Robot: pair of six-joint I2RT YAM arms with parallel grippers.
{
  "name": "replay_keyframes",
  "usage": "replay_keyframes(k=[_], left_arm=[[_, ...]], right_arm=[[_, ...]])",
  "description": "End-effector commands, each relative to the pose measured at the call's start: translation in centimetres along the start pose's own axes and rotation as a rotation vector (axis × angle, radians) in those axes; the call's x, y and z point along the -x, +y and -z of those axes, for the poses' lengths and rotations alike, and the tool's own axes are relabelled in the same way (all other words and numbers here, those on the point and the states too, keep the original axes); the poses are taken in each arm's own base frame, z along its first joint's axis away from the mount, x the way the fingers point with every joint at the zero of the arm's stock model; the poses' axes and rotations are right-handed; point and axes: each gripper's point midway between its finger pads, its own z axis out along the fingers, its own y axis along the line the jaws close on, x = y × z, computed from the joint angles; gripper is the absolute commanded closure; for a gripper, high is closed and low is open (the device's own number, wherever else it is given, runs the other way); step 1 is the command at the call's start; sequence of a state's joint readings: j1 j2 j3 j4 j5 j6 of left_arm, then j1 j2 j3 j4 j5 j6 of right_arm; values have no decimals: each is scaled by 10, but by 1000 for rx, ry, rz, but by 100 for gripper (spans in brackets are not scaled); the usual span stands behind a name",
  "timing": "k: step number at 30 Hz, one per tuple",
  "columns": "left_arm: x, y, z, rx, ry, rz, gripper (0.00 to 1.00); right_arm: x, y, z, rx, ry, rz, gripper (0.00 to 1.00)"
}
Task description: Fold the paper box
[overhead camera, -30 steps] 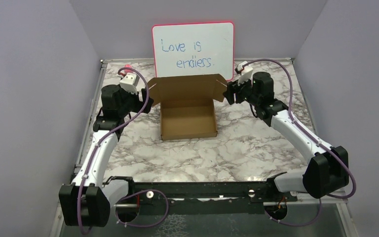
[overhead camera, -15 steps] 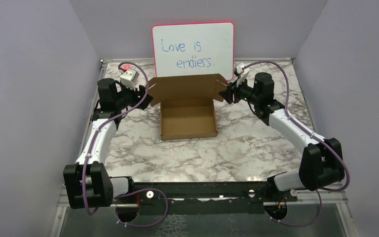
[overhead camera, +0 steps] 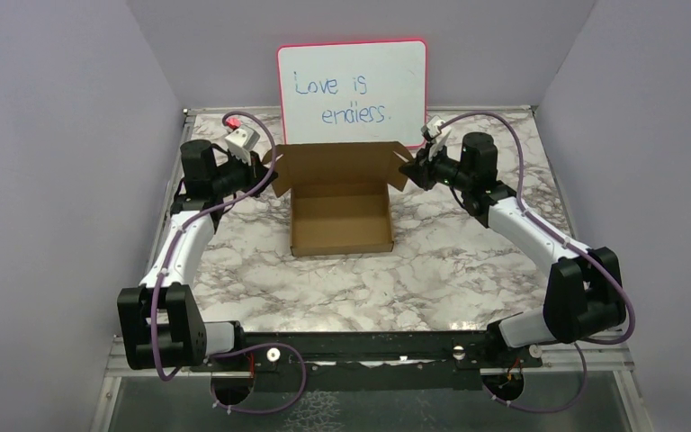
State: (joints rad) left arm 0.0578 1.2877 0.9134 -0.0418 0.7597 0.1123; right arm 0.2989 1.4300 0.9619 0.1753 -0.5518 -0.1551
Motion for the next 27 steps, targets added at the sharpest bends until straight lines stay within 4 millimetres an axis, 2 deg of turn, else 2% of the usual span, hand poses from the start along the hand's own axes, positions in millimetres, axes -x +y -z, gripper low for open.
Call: replay_keyframes(k=[1,7,9,15,20,27], left_arm=[[15,-12,1,-24,-62,-1,93],[23,-10,5,97,-98,78,97],[27,-26,1,90,-118,94,97],[31,-43,-6,193,-174,201,97],[35,-61,-18,205,-207,261,97],[37,-77,-23,212,-246,298,96]], right_arm=[[9,-3,0,-13,-21,-29,88],[16,5,1,-55,-39,-125,99],[21,9,1,-90,-40,-140,99],[27,15,2,-221,-58,-189,99],[34,22,-4,-281,-58,-237,99],[37,24,-7,-366,-63,-296,98]])
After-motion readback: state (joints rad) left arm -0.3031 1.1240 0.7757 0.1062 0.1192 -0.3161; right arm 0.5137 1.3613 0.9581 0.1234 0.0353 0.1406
